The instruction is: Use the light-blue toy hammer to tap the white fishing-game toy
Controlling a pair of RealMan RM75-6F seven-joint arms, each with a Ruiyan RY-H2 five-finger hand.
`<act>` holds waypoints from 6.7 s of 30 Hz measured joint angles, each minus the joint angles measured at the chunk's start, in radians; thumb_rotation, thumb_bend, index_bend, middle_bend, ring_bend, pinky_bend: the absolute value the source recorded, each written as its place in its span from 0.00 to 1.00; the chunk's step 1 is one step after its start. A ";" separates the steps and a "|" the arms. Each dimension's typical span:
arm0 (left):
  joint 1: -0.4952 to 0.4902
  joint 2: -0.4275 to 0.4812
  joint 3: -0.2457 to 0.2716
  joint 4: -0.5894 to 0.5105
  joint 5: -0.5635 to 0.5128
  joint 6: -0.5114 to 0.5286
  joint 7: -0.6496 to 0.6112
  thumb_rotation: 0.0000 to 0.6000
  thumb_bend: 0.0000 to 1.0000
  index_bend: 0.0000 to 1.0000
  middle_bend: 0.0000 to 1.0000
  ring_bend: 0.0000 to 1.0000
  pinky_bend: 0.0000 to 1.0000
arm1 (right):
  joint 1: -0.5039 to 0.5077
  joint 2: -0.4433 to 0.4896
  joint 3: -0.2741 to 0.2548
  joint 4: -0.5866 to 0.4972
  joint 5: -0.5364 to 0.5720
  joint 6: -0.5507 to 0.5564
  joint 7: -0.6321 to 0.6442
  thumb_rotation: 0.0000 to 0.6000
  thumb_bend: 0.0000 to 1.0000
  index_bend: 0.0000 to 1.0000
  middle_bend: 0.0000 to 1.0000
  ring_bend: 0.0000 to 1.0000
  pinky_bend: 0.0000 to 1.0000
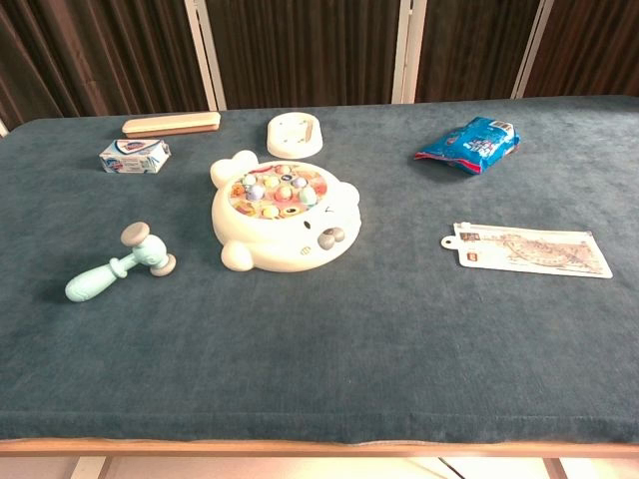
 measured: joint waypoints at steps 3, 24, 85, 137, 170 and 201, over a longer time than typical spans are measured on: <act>-0.001 -0.003 0.000 -0.004 -0.008 -0.007 0.000 1.00 0.37 0.00 0.00 0.00 0.03 | -0.001 0.001 0.001 -0.002 0.002 0.002 -0.001 1.00 0.27 0.00 0.00 0.00 0.00; -0.108 -0.417 -0.109 0.138 -0.181 -0.144 0.081 1.00 0.37 0.14 0.21 0.12 0.17 | 0.008 0.016 -0.010 -0.008 -0.011 -0.022 0.020 1.00 0.27 0.00 0.00 0.00 0.00; -0.322 -0.703 -0.241 0.290 -0.487 -0.231 0.664 1.00 0.36 0.41 0.42 0.27 0.09 | 0.006 0.054 -0.026 -0.002 -0.032 -0.021 0.088 1.00 0.27 0.00 0.00 0.00 0.00; -0.332 -0.703 -0.211 0.433 -0.383 -0.236 0.320 1.00 0.89 0.52 0.80 0.63 0.72 | -0.001 0.067 -0.028 -0.006 -0.031 -0.017 0.101 1.00 0.27 0.00 0.00 0.00 0.00; -0.736 -0.572 -0.455 0.054 -0.924 -0.414 0.892 1.00 0.90 0.54 0.85 0.72 0.81 | 0.008 0.078 -0.024 -0.005 -0.017 -0.037 0.127 1.00 0.27 0.00 0.00 0.00 0.00; -0.837 -0.606 -0.403 0.197 -1.015 -0.433 0.828 1.00 0.90 0.54 0.86 0.72 0.81 | -0.002 0.090 -0.015 0.003 0.004 -0.027 0.149 1.00 0.27 0.00 0.00 0.00 0.00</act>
